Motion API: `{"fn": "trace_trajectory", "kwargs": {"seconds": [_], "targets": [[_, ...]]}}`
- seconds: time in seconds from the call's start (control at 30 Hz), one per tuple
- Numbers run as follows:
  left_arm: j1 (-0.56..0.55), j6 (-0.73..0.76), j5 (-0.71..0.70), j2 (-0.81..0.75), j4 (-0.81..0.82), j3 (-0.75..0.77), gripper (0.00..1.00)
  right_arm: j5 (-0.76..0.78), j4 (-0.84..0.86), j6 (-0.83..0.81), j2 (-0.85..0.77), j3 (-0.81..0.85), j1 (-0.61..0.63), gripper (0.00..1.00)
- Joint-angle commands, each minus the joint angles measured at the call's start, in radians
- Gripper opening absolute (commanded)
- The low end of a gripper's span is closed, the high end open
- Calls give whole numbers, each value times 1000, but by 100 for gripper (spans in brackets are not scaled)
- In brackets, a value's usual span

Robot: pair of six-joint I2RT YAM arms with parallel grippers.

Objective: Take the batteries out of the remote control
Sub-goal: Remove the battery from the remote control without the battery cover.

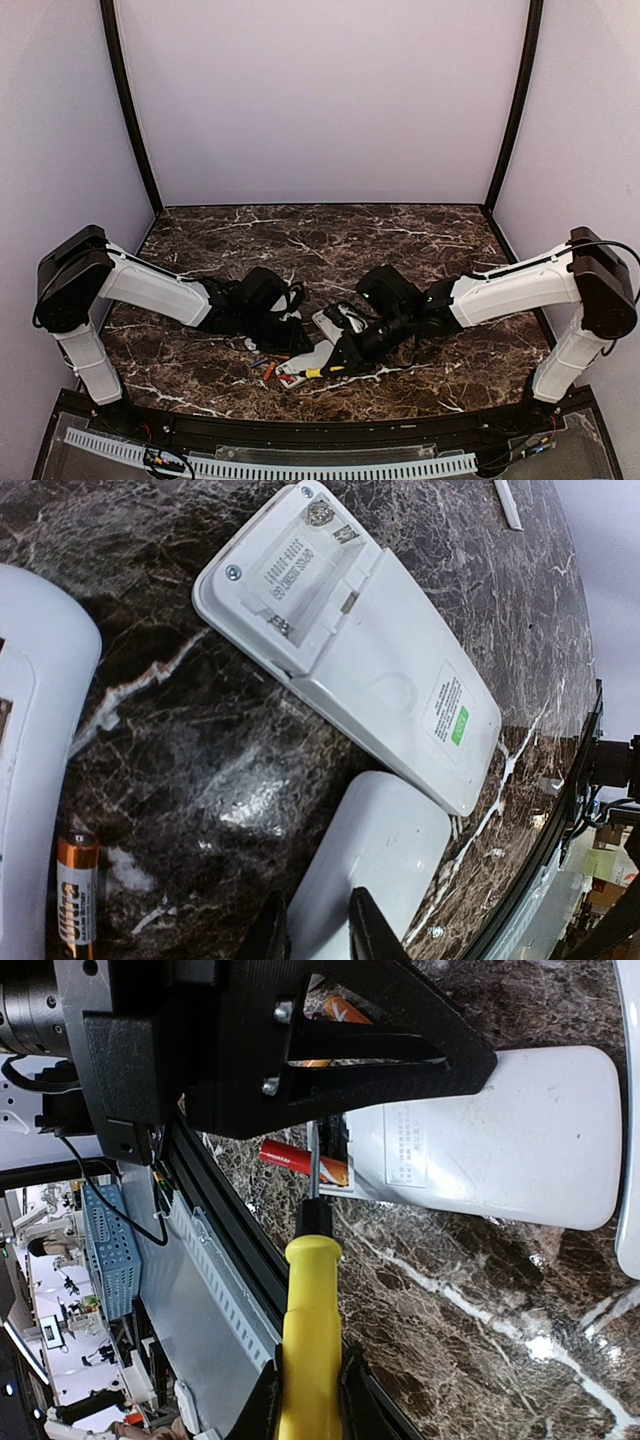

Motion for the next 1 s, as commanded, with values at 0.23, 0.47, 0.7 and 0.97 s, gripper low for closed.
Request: {"fn": "trace_trajectory", "kwargs": {"seconds": [0.23, 0.47, 0.7, 0.97], "targets": [[-15, 5, 0, -6, -67, -12, 20, -6, -85, -31, -41, 39, 46, 0], [-14, 12, -4, -8, -75, 2, 20, 13, -114, -26, -60, 32, 57, 0], [-15, 18, -8, -17, -83, 10, 20, 28, -134, -15, -63, 25, 68, 0], [-15, 28, -21, -33, -89, 29, 21, 65, -176, -12, -96, 42, 82, 0]]}}
